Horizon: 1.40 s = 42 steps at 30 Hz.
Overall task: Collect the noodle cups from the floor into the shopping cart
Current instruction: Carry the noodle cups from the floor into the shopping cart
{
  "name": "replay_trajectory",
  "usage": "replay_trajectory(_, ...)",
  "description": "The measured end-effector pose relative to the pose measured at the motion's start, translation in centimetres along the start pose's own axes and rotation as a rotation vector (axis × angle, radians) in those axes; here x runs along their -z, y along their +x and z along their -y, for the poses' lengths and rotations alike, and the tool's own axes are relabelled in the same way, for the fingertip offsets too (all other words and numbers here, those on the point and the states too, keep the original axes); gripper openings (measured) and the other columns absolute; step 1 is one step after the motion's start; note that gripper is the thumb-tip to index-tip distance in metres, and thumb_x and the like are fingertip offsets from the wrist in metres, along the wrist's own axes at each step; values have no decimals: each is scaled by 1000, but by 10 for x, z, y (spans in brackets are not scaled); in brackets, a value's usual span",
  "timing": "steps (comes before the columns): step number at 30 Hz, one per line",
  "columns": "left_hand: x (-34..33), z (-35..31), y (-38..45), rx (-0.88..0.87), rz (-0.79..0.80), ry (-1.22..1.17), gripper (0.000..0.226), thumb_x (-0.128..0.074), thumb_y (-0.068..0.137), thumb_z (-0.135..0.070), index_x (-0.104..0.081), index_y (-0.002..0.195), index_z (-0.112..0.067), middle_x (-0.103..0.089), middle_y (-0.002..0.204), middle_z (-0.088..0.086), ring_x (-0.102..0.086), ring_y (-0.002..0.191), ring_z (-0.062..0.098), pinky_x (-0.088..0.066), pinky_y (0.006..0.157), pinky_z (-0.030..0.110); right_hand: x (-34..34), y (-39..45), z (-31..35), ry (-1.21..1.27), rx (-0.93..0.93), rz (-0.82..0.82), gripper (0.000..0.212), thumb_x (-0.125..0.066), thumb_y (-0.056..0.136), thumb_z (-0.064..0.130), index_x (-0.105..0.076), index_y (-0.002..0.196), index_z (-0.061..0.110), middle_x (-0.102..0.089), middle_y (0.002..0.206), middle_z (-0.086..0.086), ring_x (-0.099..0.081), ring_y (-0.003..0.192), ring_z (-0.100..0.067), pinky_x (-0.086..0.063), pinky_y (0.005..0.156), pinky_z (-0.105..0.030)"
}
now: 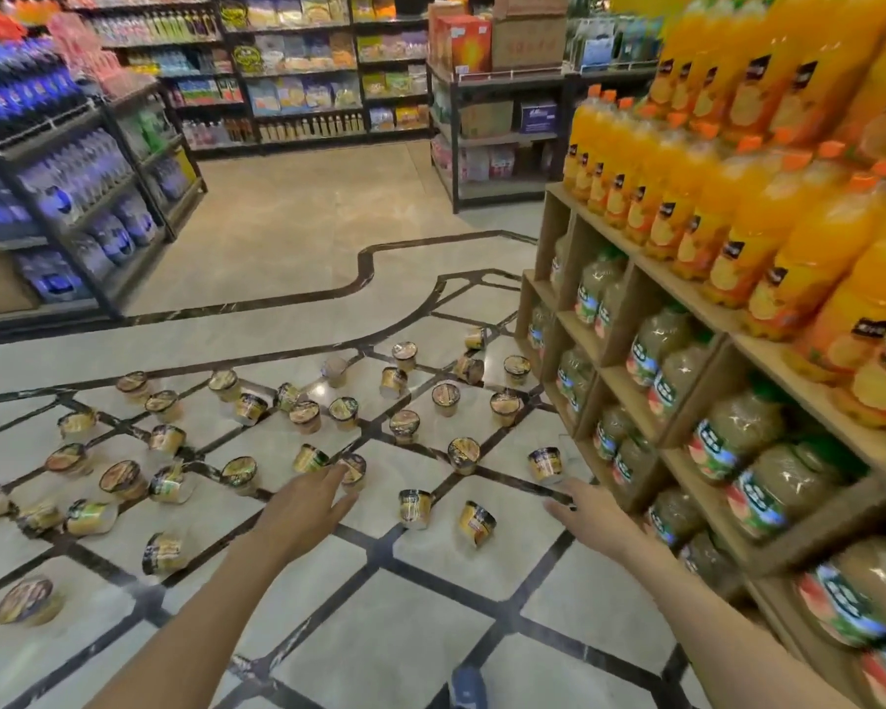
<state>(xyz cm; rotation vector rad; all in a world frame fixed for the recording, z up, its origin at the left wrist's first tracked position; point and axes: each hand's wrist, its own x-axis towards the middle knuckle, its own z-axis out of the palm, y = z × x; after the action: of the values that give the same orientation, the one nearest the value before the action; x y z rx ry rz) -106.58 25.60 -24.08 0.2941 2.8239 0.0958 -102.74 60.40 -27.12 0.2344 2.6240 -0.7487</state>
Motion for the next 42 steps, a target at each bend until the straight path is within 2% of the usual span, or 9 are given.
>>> replay_trajectory(8, -113, 32, 206, 149, 133, -276, 54, -38, 99, -45, -35, 143, -12, -42, 146, 8, -42, 131, 22, -33, 105, 30, -96, 222, -30, 202, -212, 64, 62, -45, 96, 47, -37, 143, 8, -41, 148, -8, -40, 134, -22, -30, 107, -28)
replay_trajectory(16, -354, 69, 394, 355, 192, -614, 78, -54, 88, -54, -29, 144, -4, -38, 148, 13, -40, 133, 28, -32, 105, 32, -290, 414, -101, 555, -610, 21, 85, -59, 89, 48, -22, 142, -7, -38, 145, -21, -41, 131, -32, -38, 99, -30)
replay_trajectory(20, -477, 83, 462, 452, 206, -736, 91, -71, 78, -50, -30, 139, 5, -44, 139, 19, -45, 126, 31, -38, 92, 31, -388, 493, -136, 677, -775, -27, 89, -69, 81, 48, -26, 134, -8, -47, 136, -18, -48, 124, -30, -41, 90, -29)
replay_trajectory(24, -573, 96, 518, 545, 206, -904, 102, -85, 53, -56, -41, 121, 5, -58, 114, 17, -59, 99, 25, -40, 56, 23, -459, 548, -163, 733, -855, -66, 99, -78, 73, 48, -24, 135, -7, -50, 134, -18, -52, 121, -30, -43, 91, -32)
replay_trajectory(26, -606, 96, 539, 558, 216, -922, 95, -87, 53, -51, -40, 118, -1, -58, 113, 12, -58, 96, 24, -41, 56, 23, -483, 568, -174, 756, -881, -105, 98, -80, 71, 44, -24, 135, -6, -50, 133, -19, -52, 121, -31, -43, 93, -33)
replay_trajectory(29, -627, 94, 551, 549, 188, -870, 117, -81, 34, -63, -38, 125, -4, -57, 113, 11, -58, 102, 28, -51, 83, 38, -502, 585, -178, 844, -884, -103, 100, -82, 72, 38, -21, 139, -4, -48, 135, -17, -50, 121, -30, -40, 92, -32)
replay_trajectory(31, -626, 91, 553, 583, 172, -909, 110, -88, 50, -47, -30, 131, -3, -55, 118, 15, -56, 107, 33, -48, 89, 41, -511, 592, -178, 915, -873, -117, 98, -85, 69, 30, -22, 138, -1, -51, 127, -15, -52, 109, -28, -41, 88, -32)
replay_trajectory(37, -637, 89, 561, 612, 121, -936, 94, -88, 62, -29, -28, 130, -4, -53, 118, 16, -56, 103, 32, -50, 85, 41, -523, 601, -174, 998, -862, -203, 90, -85, 69, 21, -23, 132, 4, -48, 107, -7, -49, 94, -22, -41, 83, -30)
replay_trajectory(42, -617, 100, 550, 625, 137, -1078, 89, -91, 58, -27, -35, 125, -8, -58, 112, 9, -60, 97, 23, -51, 74, 33, -501, 594, -168, 990, -871, -156, 93, -88, 65, 23, -24, 130, 6, -50, 126, -14, -51, 113, -27, -45, 95, -37)
